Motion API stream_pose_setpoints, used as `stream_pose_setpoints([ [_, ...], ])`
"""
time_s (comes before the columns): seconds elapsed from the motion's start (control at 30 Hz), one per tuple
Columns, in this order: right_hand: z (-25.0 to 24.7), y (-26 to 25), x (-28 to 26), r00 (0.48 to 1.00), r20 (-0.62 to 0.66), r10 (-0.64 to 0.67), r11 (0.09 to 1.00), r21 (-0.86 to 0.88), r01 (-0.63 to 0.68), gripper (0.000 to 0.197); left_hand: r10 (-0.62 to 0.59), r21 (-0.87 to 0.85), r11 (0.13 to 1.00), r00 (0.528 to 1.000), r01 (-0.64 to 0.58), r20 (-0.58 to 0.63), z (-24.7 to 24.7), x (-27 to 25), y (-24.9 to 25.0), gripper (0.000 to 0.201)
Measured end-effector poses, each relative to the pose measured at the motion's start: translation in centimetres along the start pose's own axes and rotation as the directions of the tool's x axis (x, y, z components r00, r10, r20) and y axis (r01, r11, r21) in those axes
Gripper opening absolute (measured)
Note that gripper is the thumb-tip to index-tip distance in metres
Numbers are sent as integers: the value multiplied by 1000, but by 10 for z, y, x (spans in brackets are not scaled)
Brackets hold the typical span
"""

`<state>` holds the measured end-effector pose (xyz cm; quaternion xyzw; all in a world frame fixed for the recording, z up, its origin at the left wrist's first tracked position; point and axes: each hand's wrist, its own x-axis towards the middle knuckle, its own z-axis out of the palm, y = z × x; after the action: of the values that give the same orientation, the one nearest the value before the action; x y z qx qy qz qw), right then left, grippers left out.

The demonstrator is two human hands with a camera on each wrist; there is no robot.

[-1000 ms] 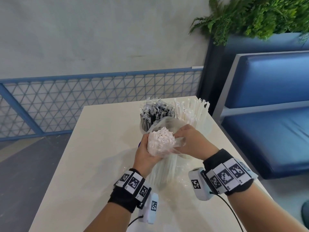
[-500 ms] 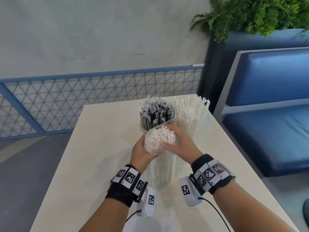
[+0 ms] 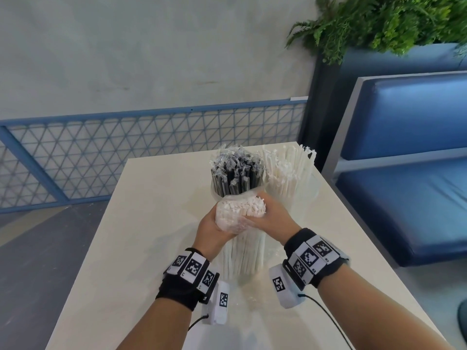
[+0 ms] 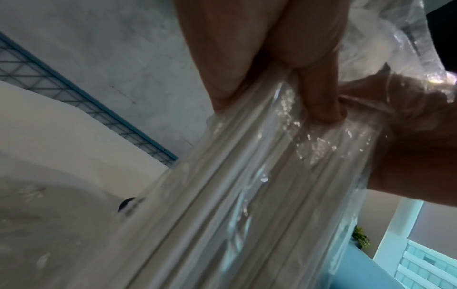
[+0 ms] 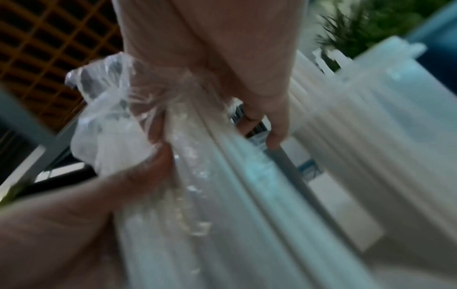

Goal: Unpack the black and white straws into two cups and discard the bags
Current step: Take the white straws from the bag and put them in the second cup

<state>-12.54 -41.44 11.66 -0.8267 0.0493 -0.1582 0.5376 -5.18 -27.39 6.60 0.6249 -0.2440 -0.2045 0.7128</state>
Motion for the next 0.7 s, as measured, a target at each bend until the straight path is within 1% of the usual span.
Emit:
stream_pose_setpoints([
  [0.07, 4, 0, -2, 999, -32, 11, 996, 84, -8, 41, 3, -1, 1000, 1000, -3, 3, 0, 0, -1, 66],
  [0.13, 7, 0, -4, 999, -47, 17, 994, 112, -12, 37, 5, 8, 1000, 1000, -5, -1, -1, -2, -1, 67],
  [0.23, 9, -2, -2, 997, -69, 27, 993, 113, -19, 29, -8, 52, 999, 1000, 7, 12, -5, 0, -1, 65],
  [0.3, 9, -3, -1, 995, -104, 5, 998, 66, 2, 23, -14, 79, 997, 1000, 13, 8, -6, 2, -3, 69],
  [0.33, 8, -3, 0, 993, -114, -22, 999, 28, 25, 23, -16, 80, 997, 1000, 16, 8, -6, 3, -3, 72],
  [0.4, 6, -3, 1, 992, -109, -69, 997, -45, 64, 33, -25, 62, 998, 1000, 26, -10, -6, 4, -4, 80],
  [0.47, 4, 1, 0, 994, -102, -43, 983, -182, 24, 48, -25, 60, 998, 999, 26, -23, -6, 5, -6, 87],
  [0.53, 2, 8, -5, 993, -119, -6, 940, -339, -35, 57, -26, 71, 997, 1000, 27, -17, -7, 6, -7, 90],
  [0.57, 2, 10, -8, 993, -115, 17, 921, -384, -61, 61, -30, 81, 996, 999, 31, -11, -7, 6, -8, 90],
  [0.67, 3, 18, -14, 991, -82, 105, 872, -471, -132, 87, -55, 90, 995, 998, 54, 19, -6, 4, -8, 77],
  [0.7, 4, 19, -14, 988, -82, 131, 862, -482, -154, 90, -57, 91, 994, 998, 54, 32, -5, 3, -7, 76],
])
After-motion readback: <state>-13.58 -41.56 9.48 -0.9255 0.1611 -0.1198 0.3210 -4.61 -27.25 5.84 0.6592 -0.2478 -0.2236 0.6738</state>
